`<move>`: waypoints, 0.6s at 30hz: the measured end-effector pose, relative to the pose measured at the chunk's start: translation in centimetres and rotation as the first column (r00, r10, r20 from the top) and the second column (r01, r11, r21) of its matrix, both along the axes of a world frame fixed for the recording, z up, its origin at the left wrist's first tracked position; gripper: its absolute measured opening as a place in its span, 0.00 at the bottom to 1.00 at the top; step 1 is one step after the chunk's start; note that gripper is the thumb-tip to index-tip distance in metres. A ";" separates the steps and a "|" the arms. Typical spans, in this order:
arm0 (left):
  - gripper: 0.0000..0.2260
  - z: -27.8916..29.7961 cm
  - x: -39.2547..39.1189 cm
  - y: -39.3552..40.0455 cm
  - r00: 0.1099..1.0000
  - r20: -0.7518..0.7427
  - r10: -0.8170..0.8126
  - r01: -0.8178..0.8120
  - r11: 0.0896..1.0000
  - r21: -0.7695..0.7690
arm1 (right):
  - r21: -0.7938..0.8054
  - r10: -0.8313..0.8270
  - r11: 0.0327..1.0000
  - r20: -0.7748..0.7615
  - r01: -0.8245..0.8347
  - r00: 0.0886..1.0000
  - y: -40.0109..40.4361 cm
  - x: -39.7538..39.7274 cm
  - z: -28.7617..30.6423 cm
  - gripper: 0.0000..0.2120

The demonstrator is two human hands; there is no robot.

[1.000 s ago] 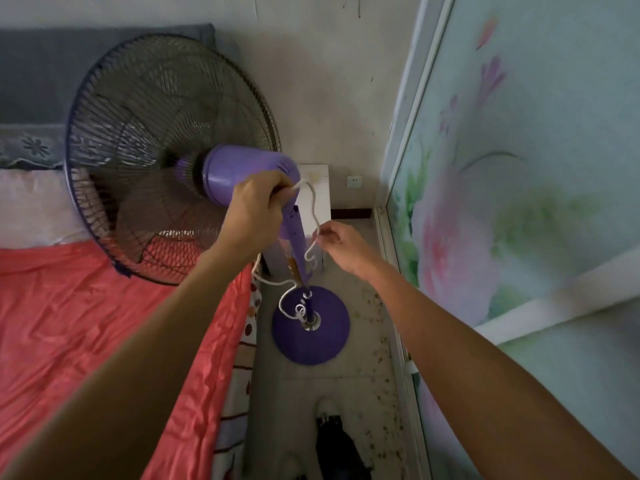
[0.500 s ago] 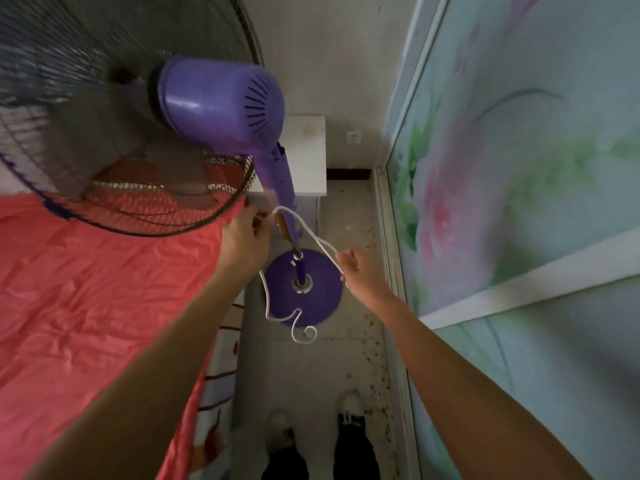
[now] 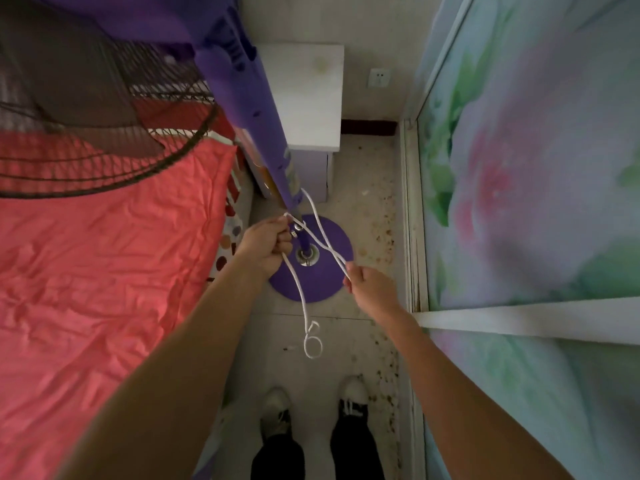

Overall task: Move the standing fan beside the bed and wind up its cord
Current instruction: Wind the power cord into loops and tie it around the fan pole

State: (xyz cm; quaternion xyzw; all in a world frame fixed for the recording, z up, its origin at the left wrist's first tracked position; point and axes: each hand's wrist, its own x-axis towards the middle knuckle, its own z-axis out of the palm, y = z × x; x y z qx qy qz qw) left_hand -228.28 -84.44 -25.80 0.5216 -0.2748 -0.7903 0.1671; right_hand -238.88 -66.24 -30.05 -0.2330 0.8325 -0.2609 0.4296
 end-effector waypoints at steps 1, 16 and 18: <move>0.13 -0.6 -0.3 -0.2 1.000 -0.019 0.013 -0.012 1.000 0.021 | -0.020 -0.009 1.000 0.020 0.010 1.000 -0.2 0.4 -0.2 0.24; 0.27 -3.5 -2.1 3.9 0.812 0.357 -0.462 0.550 0.810 -0.203 | -0.125 -0.096 0.985 0.166 0.118 0.981 -0.4 3.3 -1.5 0.23; 0.25 -4.2 -1.5 5.3 0.804 0.375 -0.462 0.566 0.787 -0.244 | -0.132 -0.080 0.985 0.199 0.107 0.977 -0.2 3.6 -1.4 0.23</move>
